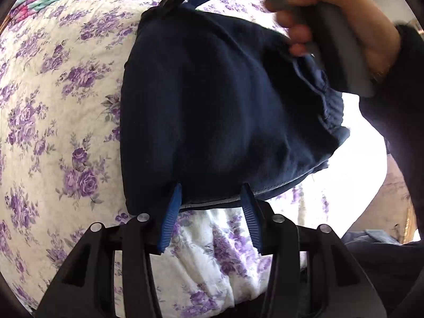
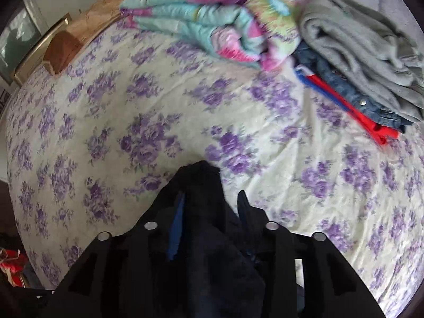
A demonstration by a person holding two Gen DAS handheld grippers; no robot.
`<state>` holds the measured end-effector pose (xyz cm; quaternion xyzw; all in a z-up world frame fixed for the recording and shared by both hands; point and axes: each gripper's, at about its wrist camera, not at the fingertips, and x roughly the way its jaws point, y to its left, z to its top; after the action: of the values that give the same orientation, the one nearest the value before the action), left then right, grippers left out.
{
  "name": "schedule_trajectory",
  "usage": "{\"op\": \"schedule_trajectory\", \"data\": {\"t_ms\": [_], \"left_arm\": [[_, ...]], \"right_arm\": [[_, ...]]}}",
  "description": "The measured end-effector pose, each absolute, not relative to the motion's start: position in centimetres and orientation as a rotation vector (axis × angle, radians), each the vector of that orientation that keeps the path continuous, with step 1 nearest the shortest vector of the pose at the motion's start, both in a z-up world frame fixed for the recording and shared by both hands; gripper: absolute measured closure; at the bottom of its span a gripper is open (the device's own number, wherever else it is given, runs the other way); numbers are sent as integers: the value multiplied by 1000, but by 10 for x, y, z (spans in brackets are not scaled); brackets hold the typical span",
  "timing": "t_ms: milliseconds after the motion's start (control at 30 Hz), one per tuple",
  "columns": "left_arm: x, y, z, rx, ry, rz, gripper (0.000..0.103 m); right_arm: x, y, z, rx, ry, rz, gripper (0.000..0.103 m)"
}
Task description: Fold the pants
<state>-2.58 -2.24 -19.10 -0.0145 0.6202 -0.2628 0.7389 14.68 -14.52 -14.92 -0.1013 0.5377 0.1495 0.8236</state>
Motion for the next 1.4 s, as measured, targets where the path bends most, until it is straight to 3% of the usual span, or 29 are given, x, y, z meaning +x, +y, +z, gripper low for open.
{"op": "schedule_trajectory", "data": {"t_ms": [100,200,267,467,567,733,800,833,933,1133,1233,1267,1367,1400], "left_arm": [[-21,-6,-172,-93,1338,-580,58],[-14,17,-146,-131,1279,-538,53],[-6,30,-136,-170,1260,-507,48],[18,19,-133,-223,1275,-570,48],[15,-16,-158,-147,1348,-607,48],[11,-33,-173,-84,1407,-614,49],[13,-28,-161,-85,1378,-609,48],[14,-23,-156,-98,1364,-605,46],[20,-5,-153,-139,1352,-557,28],[31,27,-178,-310,1444,-500,28],[33,35,-188,-407,1478,-523,28],[33,35,-191,-430,1488,-529,28],[38,37,-201,-503,1503,-549,28],[40,39,-205,-532,1511,-551,28]], "right_arm": [[110,-176,-104,-247,1060,292,61],[54,-202,-93,-244,1092,310,61],[13,-214,-105,-218,1129,291,61],[-29,-241,-186,-89,1155,133,68],[-27,-237,-186,-94,1127,153,55],[-61,-254,-144,7,1089,164,53],[-80,-273,-139,131,1092,141,40],[-88,-281,-140,188,1092,126,39],[-96,-297,-157,357,1106,104,36],[-76,-314,-216,691,1164,84,36],[-68,-319,-245,876,1158,117,16],[-63,-319,-246,928,1144,142,4],[-52,-314,-246,964,1183,157,4],[-52,-314,-244,966,1197,180,15]]}}
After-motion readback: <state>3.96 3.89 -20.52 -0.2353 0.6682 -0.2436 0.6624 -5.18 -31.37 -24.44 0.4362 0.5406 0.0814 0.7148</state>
